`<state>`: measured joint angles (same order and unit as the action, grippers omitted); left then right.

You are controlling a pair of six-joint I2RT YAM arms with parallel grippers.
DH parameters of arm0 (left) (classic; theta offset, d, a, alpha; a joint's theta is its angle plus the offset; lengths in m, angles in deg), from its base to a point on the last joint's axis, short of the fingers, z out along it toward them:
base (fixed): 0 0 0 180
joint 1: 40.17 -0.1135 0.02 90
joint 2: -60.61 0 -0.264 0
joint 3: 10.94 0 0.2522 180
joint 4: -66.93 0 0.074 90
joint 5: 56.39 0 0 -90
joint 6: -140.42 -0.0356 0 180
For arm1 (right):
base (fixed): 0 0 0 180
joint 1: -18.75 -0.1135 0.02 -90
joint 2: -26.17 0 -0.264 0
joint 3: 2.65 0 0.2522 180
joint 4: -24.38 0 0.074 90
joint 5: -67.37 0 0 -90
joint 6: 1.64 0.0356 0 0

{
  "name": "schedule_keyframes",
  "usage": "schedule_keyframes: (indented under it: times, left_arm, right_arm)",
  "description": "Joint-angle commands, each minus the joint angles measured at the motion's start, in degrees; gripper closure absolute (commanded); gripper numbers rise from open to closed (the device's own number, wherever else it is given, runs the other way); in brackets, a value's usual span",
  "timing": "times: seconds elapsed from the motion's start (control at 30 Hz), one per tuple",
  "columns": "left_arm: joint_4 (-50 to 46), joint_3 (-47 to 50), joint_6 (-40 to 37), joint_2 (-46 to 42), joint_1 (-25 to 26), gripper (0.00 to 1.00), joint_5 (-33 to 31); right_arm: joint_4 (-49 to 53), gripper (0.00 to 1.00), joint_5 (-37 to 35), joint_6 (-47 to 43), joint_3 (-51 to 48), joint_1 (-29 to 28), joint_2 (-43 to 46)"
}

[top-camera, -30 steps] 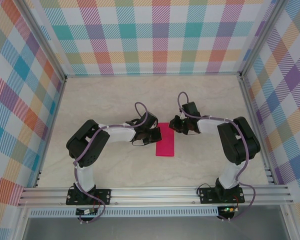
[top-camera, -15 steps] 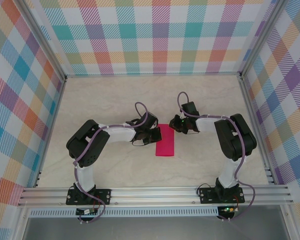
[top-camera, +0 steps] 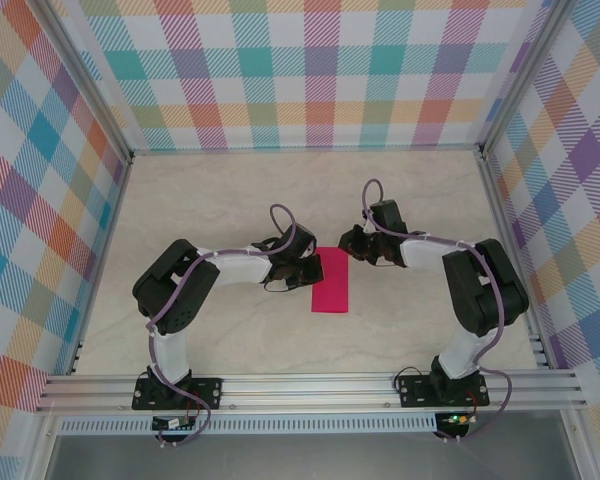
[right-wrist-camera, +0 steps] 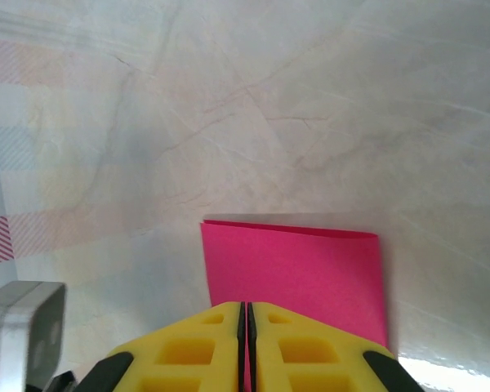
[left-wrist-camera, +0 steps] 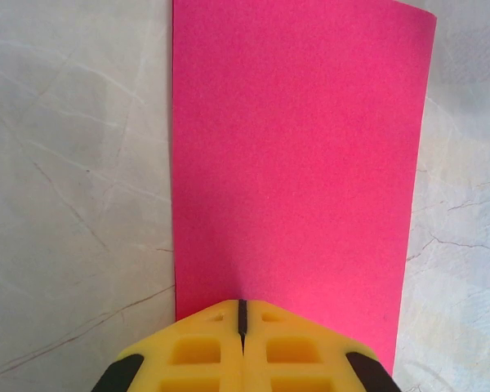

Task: Fold a paper plane with a square sheet of paper (pick it up from the middle)

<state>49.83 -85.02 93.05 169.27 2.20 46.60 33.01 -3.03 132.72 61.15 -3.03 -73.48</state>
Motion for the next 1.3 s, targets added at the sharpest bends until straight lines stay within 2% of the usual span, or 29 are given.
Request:
schedule_keyframes:
  times: [0.0,0.23,0.47,0.63,0.73,0.87,0.93,1.13,1.27]
  left_arm:
    - [-10.5,1.5,-0.5,3.1,0.4,0.98,-4.7]
    - [-11.1,1.2,-0.8,2.8,0.4,0.98,-5.0]
    - [-11.0,1.5,-0.8,2.8,0.5,0.98,-4.9]
    - [-10.8,1.6,-0.8,2.6,0.5,0.98,-4.9]
    - [-10.7,1.6,-0.7,2.6,0.5,0.98,-4.9]
    - [-10.8,1.5,-0.6,2.3,0.6,0.98,-5.1]
    - [-10.8,1.5,-0.4,2.3,0.5,0.98,-5.2]
    - [-10.5,1.4,0.0,1.3,0.7,0.98,-5.0]
    - [-10.9,0.3,-0.3,0.5,0.7,0.97,-3.9]
  right_arm:
    - [0.4,0.88,0.3,-0.2,1.6,0.0,-3.3]
    - [5.9,0.89,-7.1,1.7,5.1,0.3,-6.9]
    - [6.4,0.89,-7.7,0.8,9.0,1.0,-8.1]
    - [6.3,0.88,-4.7,-0.5,8.4,1.2,-4.0]
    - [6.0,0.88,-2.7,-0.1,3.9,1.1,0.9]
    - [2.7,0.87,5.2,3.5,-3.9,1.1,5.6]
    - [2.5,0.86,6.9,4.6,-6.0,1.0,6.9]
    - [5.3,0.86,7.0,2.3,-7.2,-0.5,6.1]
    - [4.9,0.86,12.7,-0.1,-4.9,-1.2,2.8]
